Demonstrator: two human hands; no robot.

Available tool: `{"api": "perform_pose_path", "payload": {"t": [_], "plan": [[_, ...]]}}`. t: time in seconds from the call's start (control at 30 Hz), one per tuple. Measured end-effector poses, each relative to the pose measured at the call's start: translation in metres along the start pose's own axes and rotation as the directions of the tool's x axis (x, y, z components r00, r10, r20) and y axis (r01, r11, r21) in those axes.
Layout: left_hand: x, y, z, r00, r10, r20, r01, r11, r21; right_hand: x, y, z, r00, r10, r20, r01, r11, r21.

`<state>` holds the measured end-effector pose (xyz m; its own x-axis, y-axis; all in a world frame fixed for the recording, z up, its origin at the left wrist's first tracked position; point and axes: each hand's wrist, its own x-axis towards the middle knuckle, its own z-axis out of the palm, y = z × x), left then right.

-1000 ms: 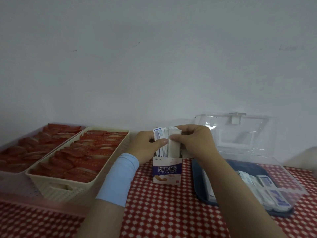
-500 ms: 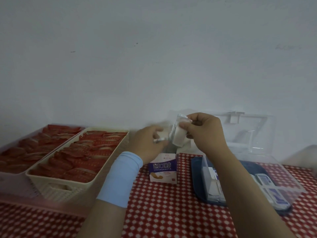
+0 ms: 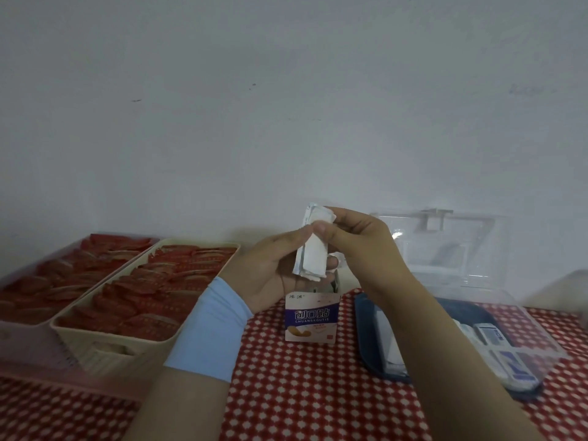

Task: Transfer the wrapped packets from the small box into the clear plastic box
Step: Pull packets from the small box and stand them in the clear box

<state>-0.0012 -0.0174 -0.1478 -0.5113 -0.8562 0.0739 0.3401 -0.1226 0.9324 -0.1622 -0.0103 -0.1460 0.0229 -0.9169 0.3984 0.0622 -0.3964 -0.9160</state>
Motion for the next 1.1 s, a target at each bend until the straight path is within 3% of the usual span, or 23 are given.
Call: {"api": "perform_pose_path", "payload": {"t": [0.13, 0.3, 0.5, 0.7, 0.93, 1.1], "plan": [[0.003, -0.004, -0.005, 1.0, -0.008, 0.028, 0.009, 0.999, -0.05, 0.0, -0.001, 0.002, 1.0, 0.019, -0.018, -0.02, 0.999, -0.031], [0.009, -0.008, -0.012, 0.996, 0.0, -0.089, -0.008, 0.996, -0.089, 0.002, 0.003, 0.003, 0.997, -0.044, -0.06, 0.013, 0.898, -0.44], [0.006, -0.01, -0.013, 0.999, -0.003, -0.049, 0.0, 0.998, -0.056, -0.008, -0.006, 0.001, 0.964, -0.027, 0.264, 0.186, 0.779, -0.599], [0.004, -0.011, -0.004, 0.999, 0.008, -0.042, -0.01, 0.998, -0.062, -0.009, -0.004, 0.001, 0.959, -0.135, 0.248, 0.262, 0.753, -0.604], [0.001, -0.014, 0.007, 0.999, 0.004, -0.053, -0.008, 0.998, -0.062, -0.018, -0.007, -0.004, 0.952, -0.125, 0.28, 0.278, 0.74, -0.612], [-0.003, -0.019, 0.018, 0.998, -0.022, 0.058, 0.026, 0.997, -0.074, -0.034, -0.022, -0.016, 0.96, -0.072, 0.269, 0.231, 0.748, -0.622]]}}
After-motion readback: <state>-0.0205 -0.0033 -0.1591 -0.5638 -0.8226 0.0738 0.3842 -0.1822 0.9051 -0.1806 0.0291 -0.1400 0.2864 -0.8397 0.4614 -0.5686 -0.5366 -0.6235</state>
